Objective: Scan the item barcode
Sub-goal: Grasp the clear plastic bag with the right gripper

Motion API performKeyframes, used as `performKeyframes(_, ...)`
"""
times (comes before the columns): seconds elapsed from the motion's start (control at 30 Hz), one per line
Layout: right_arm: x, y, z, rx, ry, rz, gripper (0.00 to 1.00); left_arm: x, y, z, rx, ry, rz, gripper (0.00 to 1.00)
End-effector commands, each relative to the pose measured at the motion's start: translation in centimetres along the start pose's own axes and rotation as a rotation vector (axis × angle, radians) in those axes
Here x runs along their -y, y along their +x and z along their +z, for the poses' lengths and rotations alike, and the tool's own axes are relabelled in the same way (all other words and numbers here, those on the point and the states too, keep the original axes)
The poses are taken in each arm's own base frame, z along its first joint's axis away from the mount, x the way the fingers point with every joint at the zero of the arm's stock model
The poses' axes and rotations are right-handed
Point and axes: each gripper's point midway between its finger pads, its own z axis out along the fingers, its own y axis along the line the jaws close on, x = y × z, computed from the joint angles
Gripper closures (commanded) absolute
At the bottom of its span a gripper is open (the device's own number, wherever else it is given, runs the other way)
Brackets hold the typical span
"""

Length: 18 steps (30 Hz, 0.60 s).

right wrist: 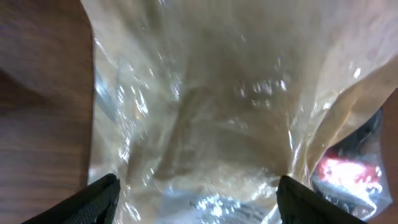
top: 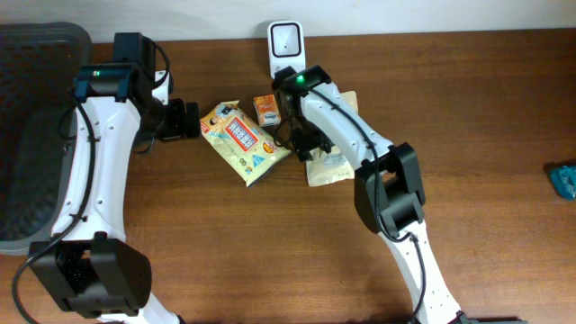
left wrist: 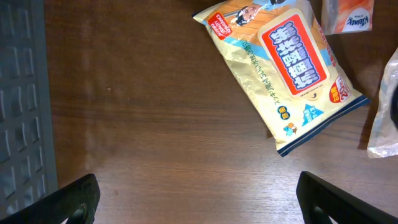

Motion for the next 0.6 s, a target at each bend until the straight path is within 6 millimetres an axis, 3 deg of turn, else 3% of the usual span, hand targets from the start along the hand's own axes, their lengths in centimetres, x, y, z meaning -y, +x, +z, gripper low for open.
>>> performKeyframes(0.0, 0.1, -0.5, 0.3, 0.038, 0.047, 0.015, 0.19, -0.1, 0.0, -0.6, 0.016, -0.002, 0.002, 0.01)
performKeyframes(0.2, -0.4, -0.5, 2.7, 0.041, 0.046, 0.016, 0.29, -0.1, 0.0, -0.6, 0.016, -0.002, 0.002, 0.01)
performKeyframes(0.3, -0.7, -0.4, 3.2, 0.039, 0.043, 0.015, 0.44, -0.1, 0.0, -0.6, 0.016, -0.002, 0.002, 0.01)
performKeyframes(0.4, -0.7, -0.6, 3.1, 0.046, 0.040, 0.033, 0.67, -0.1, 0.0, -0.6, 0.016, -0.002, 0.002, 0.01)
performKeyframes(0.57, -0.5, -1.2, 1.7, 0.069, 0.031, 0.044, 0.82, -0.1, 0.0, -0.6, 0.015, -0.002, 0.002, 0.01)
